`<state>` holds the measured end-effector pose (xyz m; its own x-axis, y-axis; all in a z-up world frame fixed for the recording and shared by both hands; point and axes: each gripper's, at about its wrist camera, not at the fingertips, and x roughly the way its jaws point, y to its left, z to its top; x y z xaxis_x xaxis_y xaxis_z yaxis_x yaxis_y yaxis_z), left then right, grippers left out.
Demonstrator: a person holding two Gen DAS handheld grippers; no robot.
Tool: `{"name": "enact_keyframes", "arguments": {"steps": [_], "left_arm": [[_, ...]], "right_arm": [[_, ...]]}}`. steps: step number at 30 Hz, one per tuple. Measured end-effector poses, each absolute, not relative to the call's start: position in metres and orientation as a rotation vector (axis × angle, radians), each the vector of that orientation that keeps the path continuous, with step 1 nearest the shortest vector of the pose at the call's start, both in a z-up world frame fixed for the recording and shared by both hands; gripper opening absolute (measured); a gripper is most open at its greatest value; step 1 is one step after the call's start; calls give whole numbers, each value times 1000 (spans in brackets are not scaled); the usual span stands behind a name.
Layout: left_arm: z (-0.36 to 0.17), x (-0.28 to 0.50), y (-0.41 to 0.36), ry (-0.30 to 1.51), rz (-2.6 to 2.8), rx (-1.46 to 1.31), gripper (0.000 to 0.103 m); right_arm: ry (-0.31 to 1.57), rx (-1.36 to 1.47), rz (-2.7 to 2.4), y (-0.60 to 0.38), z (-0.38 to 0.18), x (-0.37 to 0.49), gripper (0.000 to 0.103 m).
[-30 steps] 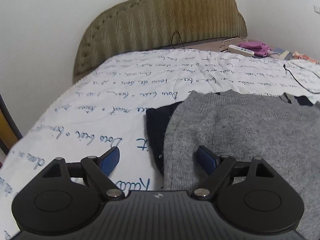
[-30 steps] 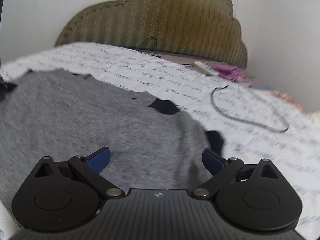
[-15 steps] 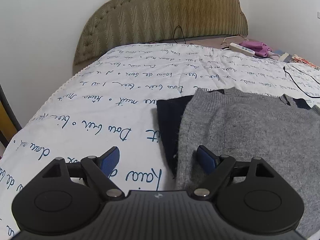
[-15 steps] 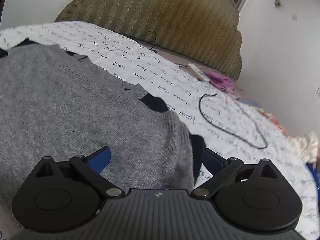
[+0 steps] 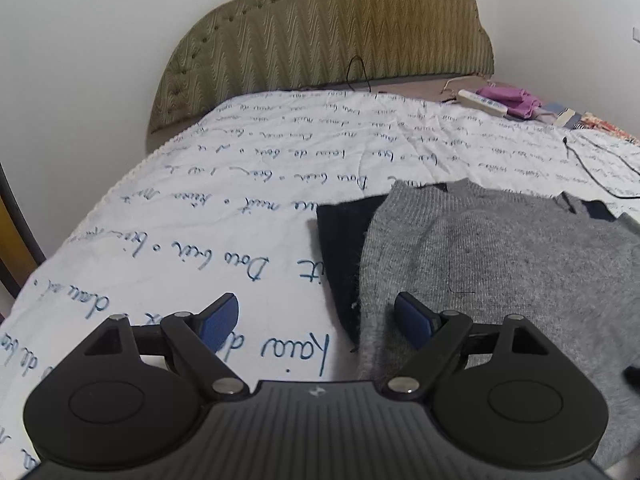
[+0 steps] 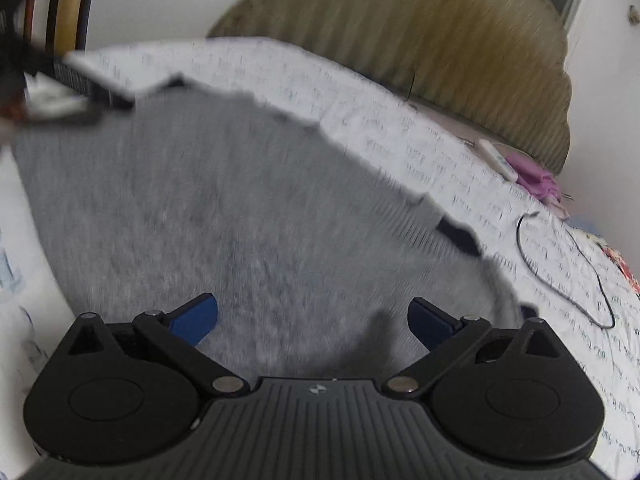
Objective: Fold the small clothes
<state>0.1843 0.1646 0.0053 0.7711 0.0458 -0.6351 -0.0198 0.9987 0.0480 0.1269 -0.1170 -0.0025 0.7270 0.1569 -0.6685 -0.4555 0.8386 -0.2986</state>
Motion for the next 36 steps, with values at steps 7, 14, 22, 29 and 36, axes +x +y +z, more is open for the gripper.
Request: {"name": "enact_keyframes", "arguments": {"steps": [7, 14, 22, 29, 36], "left_arm": [[17, 185, 178, 715, -84, -16, 86], [19, 208, 191, 781, -130, -75, 86], [0, 247, 211, 943, -247, -312, 86], [-13, 266, 231, 923, -343, -568, 91], [-25, 293, 227, 927, -416, -698, 91]], "right_arm": [[572, -496, 331, -99, 15, 102, 103], [445, -559, 420, -52, 22, 59, 103], [448, -630, 476, -13, 5, 29, 103], [400, -708, 388, 12, -17, 38, 102], [371, -721, 323, 34, -26, 65, 99]]}}
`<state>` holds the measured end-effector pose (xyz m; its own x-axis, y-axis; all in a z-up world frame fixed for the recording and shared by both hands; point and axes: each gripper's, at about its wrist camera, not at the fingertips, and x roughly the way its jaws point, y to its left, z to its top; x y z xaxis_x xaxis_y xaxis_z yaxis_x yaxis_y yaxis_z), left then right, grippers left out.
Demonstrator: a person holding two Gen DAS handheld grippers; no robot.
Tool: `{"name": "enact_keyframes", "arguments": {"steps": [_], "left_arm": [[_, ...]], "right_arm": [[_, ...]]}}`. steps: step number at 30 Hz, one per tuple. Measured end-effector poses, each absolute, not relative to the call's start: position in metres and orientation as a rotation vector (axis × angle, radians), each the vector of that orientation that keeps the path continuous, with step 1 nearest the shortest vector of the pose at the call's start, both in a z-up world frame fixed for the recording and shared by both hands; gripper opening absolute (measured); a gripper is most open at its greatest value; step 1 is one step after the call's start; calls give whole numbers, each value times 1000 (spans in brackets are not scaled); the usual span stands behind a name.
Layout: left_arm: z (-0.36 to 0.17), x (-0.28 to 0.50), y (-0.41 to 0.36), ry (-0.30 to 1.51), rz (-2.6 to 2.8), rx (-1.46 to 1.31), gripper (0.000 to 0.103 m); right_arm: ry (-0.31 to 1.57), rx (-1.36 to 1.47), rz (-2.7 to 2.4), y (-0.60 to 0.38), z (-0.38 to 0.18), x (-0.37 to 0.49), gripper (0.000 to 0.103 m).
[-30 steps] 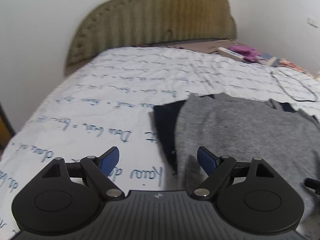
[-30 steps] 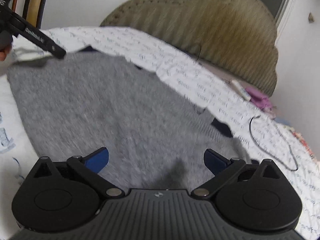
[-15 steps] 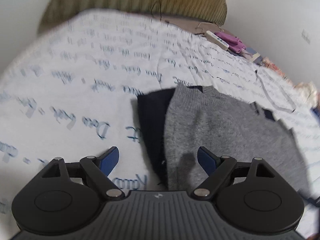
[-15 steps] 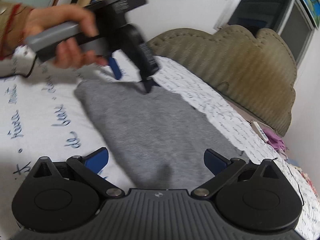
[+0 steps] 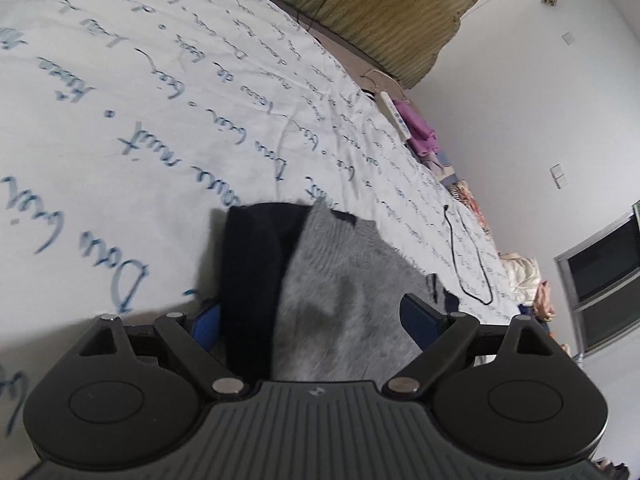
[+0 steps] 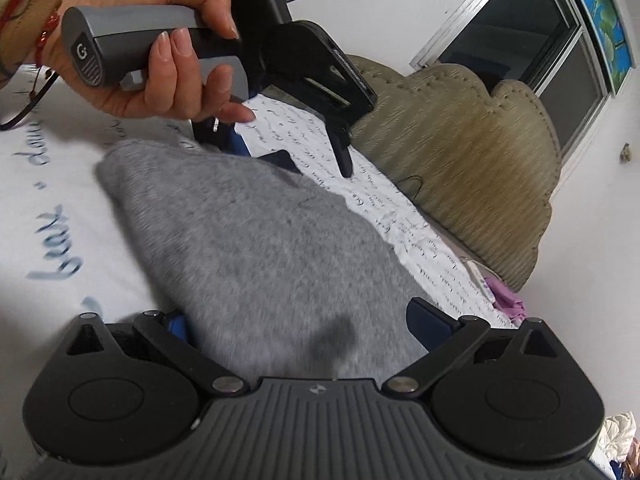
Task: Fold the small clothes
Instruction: 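Grasp the folded sweater edge with both grippers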
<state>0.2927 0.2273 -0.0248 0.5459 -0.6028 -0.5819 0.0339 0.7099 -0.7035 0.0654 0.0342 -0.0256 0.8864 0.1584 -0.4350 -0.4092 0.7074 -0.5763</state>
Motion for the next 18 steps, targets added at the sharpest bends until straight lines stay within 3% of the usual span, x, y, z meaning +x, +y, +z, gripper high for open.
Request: {"name": "enact_keyframes", "arguments": {"steps": [4, 8, 11, 13, 15, 18], "left_arm": [[-28, 307, 217, 927, -417, -695, 91], [-27, 320, 206, 936, -391, -658, 86], [-23, 326, 193, 953, -330, -555, 52], [-23, 329, 189, 955, -299, -525, 41], [-25, 330, 189, 958, -258, -517, 17], [-26, 328, 191, 954, -219, -524, 9]], "right_arm": [[341, -747, 321, 47, -29, 74, 79], [325, -795, 340, 60, -36, 75, 52], [320, -812, 370, 64, -41, 72, 37], [332, -809, 396, 63, -40, 72, 33], [339, -798, 415, 63, -39, 72, 22], [345, -779, 441, 61, -37, 71, 14]]}}
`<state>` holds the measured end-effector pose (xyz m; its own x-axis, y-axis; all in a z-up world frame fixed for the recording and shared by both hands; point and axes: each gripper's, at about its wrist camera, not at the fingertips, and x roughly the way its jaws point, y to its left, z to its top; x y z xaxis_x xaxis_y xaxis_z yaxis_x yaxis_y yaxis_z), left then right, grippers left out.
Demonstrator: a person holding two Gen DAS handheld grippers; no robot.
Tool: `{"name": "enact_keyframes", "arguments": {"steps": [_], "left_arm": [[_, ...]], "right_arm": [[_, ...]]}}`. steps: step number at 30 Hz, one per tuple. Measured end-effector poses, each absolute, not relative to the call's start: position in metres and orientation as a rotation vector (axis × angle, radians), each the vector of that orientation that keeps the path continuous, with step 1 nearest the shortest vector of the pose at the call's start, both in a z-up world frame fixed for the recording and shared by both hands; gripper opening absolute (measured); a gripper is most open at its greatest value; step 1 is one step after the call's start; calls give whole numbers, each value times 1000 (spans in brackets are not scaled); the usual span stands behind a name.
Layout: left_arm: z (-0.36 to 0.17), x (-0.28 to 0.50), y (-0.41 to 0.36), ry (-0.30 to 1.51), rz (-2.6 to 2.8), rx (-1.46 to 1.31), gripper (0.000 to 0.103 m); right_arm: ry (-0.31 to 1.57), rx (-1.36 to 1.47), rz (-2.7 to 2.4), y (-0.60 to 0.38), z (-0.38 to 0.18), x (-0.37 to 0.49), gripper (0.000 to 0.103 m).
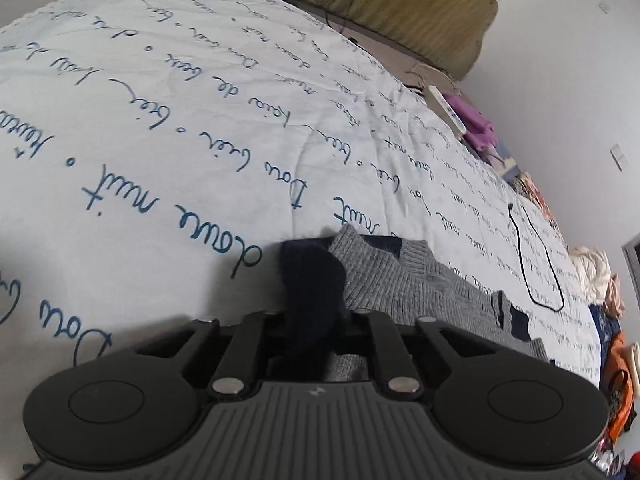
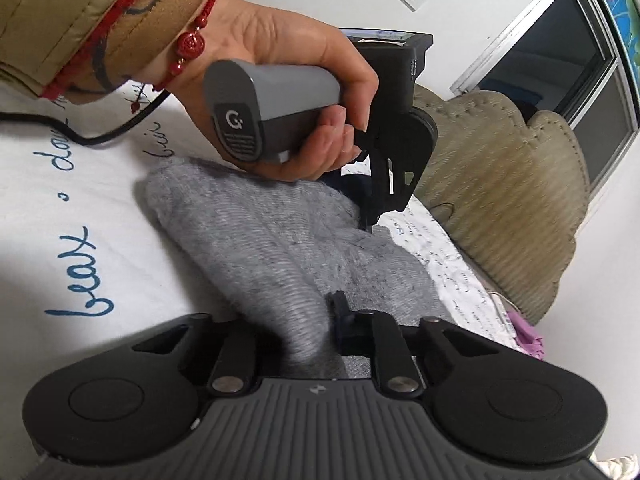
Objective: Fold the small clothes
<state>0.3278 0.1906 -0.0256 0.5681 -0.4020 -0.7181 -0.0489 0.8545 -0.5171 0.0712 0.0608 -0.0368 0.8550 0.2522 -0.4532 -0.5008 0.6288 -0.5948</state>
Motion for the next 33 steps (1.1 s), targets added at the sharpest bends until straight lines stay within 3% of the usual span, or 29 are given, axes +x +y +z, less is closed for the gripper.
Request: {"name": "enact_keyframes", "arguments": {"steps": [6, 33], "left_arm": [[1, 315, 176, 902, -169, -425, 8], [81, 290, 67, 812, -72, -119, 8]], "right_arm": [[320, -694, 481, 47, -23, 72, 9], [381, -277, 515, -69, 34, 64, 8]]}}
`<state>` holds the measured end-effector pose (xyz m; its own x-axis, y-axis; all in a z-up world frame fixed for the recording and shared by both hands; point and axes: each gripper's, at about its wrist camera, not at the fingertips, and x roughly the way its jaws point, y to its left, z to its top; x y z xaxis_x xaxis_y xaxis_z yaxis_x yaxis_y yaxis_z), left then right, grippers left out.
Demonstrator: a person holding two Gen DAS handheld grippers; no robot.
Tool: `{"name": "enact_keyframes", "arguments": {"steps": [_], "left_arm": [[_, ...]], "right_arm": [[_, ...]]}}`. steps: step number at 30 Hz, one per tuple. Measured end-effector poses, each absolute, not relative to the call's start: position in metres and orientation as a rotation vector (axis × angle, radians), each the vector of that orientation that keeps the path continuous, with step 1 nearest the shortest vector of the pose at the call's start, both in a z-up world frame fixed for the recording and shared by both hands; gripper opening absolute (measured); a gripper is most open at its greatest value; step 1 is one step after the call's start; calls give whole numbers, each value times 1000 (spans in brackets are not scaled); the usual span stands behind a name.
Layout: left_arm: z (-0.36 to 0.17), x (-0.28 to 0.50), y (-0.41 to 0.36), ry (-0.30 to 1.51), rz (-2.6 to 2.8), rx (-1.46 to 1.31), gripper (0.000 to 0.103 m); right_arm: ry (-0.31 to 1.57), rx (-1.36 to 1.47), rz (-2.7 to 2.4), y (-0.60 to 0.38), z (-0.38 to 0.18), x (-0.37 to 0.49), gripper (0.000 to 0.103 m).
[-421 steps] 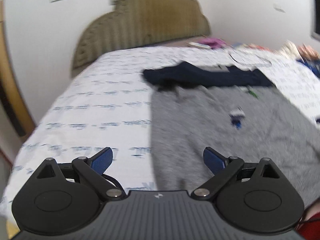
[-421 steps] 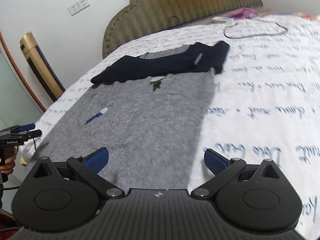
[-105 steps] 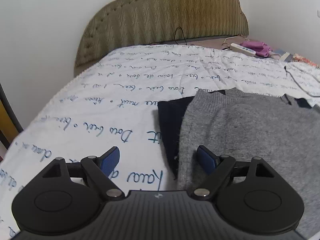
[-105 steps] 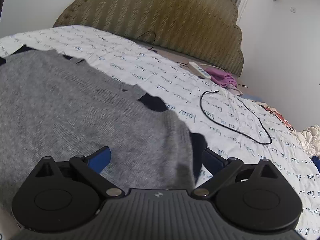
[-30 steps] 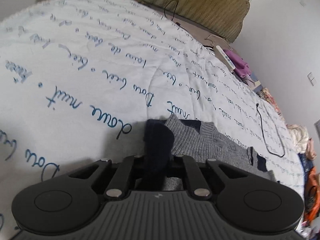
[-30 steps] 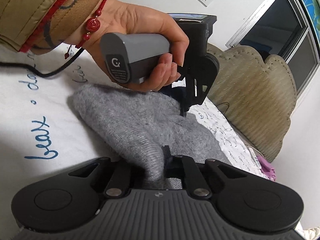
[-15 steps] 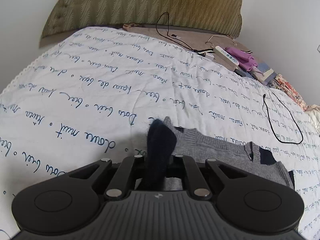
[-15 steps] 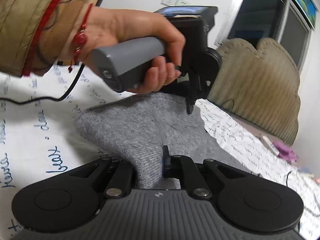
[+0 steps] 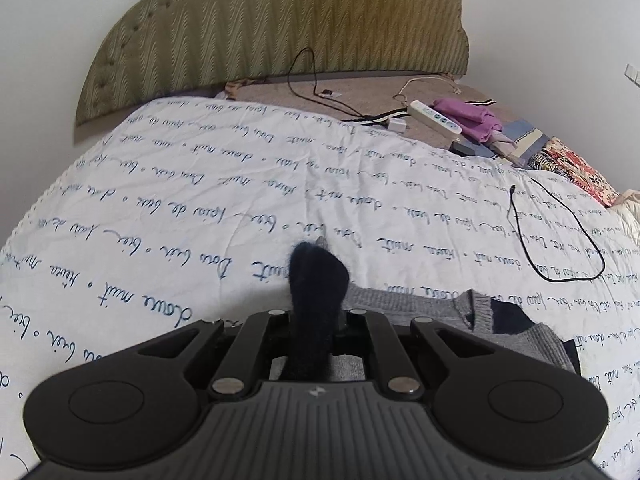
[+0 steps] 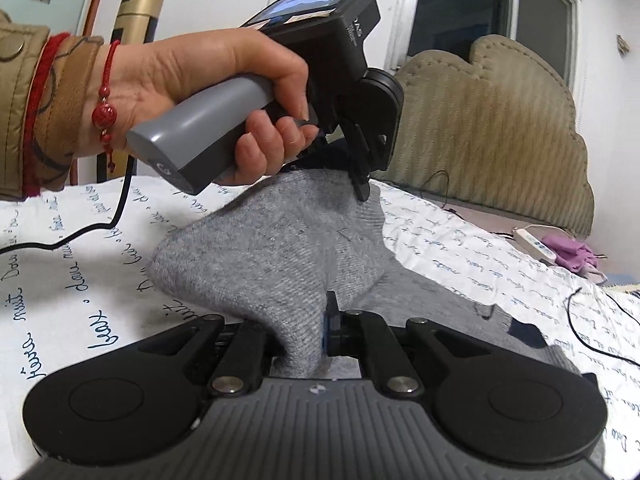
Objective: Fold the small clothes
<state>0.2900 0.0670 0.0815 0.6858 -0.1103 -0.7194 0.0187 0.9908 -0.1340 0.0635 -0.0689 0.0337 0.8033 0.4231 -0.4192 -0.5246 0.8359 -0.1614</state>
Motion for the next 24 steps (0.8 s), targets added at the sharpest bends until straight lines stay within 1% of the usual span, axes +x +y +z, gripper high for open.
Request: {"name": "enact_keyframes", "arguments": {"steps": [12, 24], "left_arm": [[89, 285, 0, 791, -121, -53, 8], [84, 277, -94, 773, -207, 40, 8]], "right_arm": [[389, -176, 449, -124, 38, 50, 8], [415, -97, 365, -187, 30, 36, 8]]}}
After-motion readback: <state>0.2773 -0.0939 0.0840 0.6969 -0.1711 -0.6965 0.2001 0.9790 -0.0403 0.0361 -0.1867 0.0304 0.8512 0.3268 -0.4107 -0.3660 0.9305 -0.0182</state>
